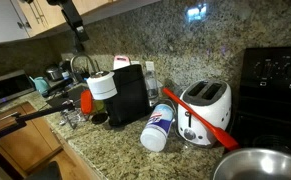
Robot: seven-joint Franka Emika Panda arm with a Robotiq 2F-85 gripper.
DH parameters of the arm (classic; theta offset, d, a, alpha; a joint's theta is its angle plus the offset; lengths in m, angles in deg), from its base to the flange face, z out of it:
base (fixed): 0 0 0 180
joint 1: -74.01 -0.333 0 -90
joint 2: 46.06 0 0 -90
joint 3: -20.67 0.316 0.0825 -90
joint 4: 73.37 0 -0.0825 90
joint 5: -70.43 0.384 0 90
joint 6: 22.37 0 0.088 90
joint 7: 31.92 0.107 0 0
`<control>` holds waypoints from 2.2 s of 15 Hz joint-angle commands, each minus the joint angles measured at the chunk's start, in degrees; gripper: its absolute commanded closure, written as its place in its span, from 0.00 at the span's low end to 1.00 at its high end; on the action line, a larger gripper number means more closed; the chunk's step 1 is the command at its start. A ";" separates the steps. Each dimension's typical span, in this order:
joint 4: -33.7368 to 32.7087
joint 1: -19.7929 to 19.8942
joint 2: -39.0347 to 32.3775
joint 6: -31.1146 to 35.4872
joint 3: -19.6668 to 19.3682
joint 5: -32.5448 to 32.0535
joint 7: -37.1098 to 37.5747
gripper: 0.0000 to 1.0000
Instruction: Use the orange spatula to stir the pan
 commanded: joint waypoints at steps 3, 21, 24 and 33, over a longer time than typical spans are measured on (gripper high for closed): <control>-0.15 -1.06 -0.16 -0.13 -0.87 -0.45 0.36 0.00; 0.32 -0.91 -2.64 8.84 -1.69 -1.56 -1.01 0.00; 0.38 -0.35 -4.42 11.67 -3.57 0.62 0.63 0.00; 3.47 1.81 -9.82 9.13 -12.55 15.78 4.31 0.00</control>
